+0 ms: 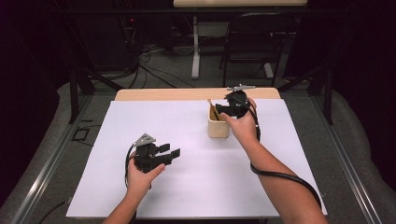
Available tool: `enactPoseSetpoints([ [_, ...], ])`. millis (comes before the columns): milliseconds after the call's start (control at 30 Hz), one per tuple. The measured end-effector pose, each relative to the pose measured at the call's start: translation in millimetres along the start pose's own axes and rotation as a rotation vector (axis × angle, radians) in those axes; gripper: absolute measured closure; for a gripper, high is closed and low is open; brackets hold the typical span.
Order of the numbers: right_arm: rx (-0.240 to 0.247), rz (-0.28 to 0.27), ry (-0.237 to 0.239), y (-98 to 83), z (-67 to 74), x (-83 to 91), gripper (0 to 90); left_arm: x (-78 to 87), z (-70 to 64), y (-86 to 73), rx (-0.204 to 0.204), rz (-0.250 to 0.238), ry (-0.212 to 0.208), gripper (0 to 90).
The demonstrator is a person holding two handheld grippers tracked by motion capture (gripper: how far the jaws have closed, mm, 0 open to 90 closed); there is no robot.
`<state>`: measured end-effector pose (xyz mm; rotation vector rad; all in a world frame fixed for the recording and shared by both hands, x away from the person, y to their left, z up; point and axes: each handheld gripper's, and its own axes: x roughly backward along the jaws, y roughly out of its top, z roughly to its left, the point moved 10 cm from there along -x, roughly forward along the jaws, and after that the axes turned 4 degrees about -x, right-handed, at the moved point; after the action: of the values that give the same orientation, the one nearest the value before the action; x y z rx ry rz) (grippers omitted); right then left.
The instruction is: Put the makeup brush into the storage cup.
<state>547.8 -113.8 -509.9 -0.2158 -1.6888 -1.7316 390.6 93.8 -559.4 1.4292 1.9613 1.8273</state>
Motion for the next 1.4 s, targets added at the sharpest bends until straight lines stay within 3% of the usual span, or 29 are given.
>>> enactPoseSetpoints([
  [767,0.020,0.018,0.020,1.2,5.8,16.8,38.7,1.8,4.2,-0.4,0.004,-0.001,0.005,42.3],
  [1400,0.039,0.026,0.070,-2.4,15.8,39.6,37.5,1.8,4.8,-0.3,0.008,-0.002,0.009,42.3],
])
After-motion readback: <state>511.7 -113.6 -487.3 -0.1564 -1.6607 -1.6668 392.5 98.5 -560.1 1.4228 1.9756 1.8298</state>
